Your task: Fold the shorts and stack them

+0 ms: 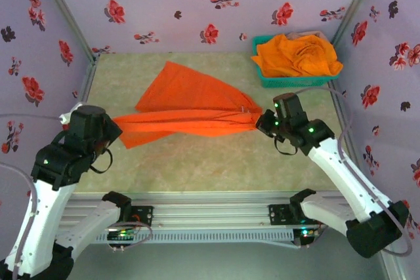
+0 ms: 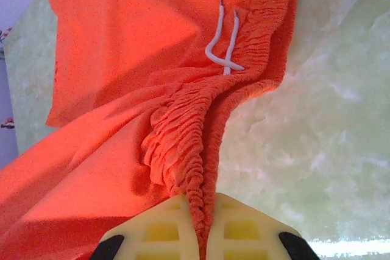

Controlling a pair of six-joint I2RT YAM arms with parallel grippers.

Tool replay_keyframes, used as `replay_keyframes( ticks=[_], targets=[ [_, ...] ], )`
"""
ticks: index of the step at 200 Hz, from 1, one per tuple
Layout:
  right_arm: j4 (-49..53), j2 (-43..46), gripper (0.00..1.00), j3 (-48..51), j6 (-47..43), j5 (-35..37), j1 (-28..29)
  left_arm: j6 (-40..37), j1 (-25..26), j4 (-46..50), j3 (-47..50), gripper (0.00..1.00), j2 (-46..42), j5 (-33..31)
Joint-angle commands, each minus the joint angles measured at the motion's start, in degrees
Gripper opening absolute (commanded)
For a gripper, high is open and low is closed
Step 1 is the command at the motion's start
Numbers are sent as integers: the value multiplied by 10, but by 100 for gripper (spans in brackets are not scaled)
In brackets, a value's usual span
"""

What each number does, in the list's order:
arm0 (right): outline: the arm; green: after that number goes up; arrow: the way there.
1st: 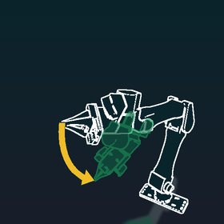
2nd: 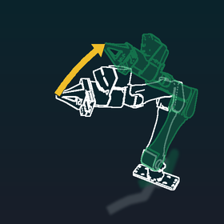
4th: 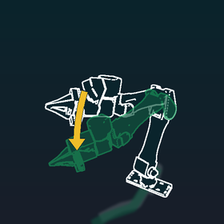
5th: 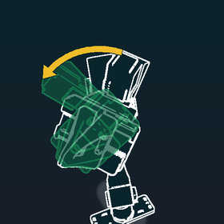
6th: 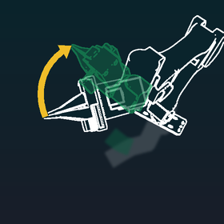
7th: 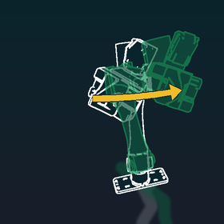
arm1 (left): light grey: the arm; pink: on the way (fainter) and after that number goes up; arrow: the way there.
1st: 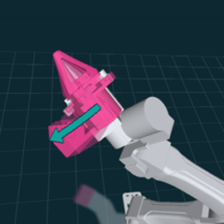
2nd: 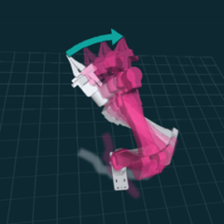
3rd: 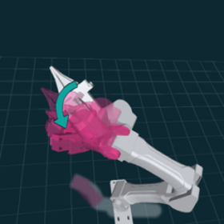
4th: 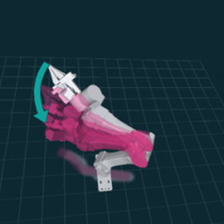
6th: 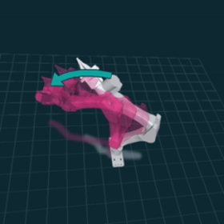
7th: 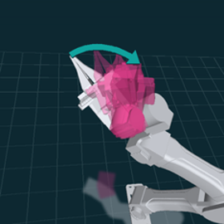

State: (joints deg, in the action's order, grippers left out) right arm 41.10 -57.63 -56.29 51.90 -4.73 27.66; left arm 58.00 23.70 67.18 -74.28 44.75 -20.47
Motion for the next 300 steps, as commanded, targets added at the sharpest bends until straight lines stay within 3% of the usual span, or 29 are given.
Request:
replay_keyframes(
  ticks=[1, 89, 160, 225, 289, 300],
  targets=[
    [23, 22, 0, 6, 23, 16, 9, -46, -5, 11, -31, 0, 20, -31],
    [4, -69, 0, 4, 41, 87, 0, -179, -13, -158, -128, 0, 259, -55],
    [-62, -155, 0, -5, 62, 43, -70, -216, -44, -253, -220, 0, 453, -51],
    [-75, -273, 0, -75, 37, 14, -107, -219, -61, -262, -334, 0, 625, -30],
    [-101, -385, 11, -136, 43, -20, -146, -207, -76, -281, -441, 0, 771, 24],
    [-107, -403, 21, -150, 49, -30, -155, -207, -79, -290, -464, 12, 796, 39]
  ],
)
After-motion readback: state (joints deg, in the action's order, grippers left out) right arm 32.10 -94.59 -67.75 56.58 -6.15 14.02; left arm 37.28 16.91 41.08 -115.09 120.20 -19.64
